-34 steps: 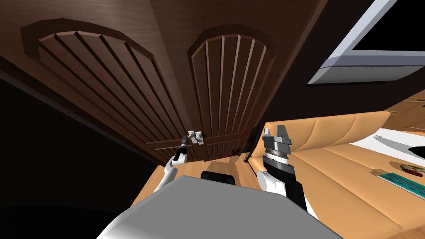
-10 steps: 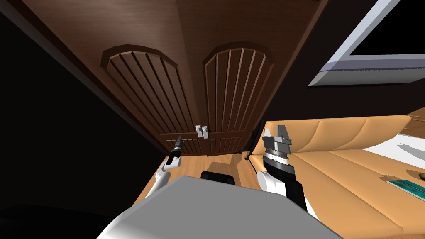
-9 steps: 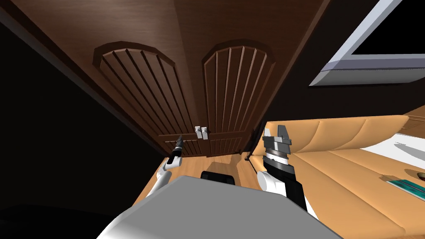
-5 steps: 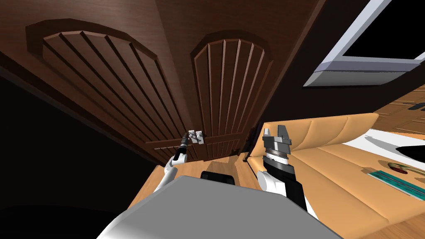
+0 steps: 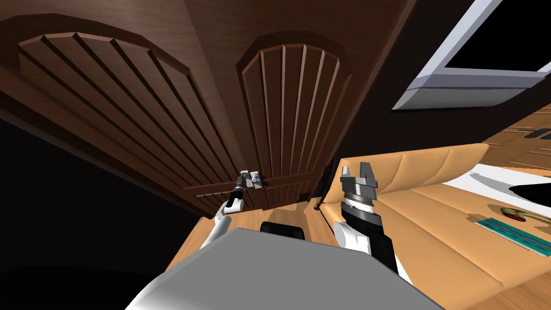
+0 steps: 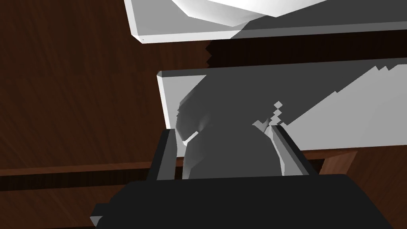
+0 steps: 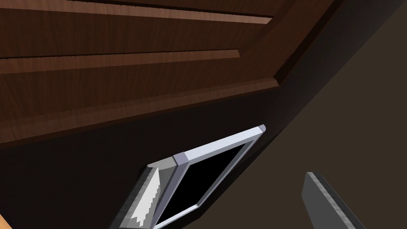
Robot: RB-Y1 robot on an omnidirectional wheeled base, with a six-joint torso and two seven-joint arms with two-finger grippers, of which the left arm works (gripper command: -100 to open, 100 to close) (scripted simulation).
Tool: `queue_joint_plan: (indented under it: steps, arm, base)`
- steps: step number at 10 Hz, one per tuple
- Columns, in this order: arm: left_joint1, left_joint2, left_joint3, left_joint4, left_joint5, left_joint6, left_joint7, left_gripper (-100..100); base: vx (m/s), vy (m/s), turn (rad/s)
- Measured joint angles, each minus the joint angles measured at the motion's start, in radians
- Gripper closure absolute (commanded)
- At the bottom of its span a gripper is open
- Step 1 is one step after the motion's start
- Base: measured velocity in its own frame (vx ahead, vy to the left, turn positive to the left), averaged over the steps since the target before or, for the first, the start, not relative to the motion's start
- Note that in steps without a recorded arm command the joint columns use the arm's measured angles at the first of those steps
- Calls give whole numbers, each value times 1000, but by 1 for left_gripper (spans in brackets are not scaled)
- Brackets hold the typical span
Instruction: Pull the door open
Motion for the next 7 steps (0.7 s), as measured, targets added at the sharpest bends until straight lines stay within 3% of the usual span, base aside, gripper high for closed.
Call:
queue_joint_plan:
  steps: [3,5,6,7]
  arm:
    - [0,-1,-1,1,0,1,-1,100]
    - [27,16,20,-12,4,7,2,100]
    - [38,30,36,-5,7,11,4,-100]
    - [44,32,36,-8,8,12,6,-100]
  base:
    - [-33,20,36]
    - [-177,122,160]
    - [-216,5,17]
    - [-199,-93,-12]
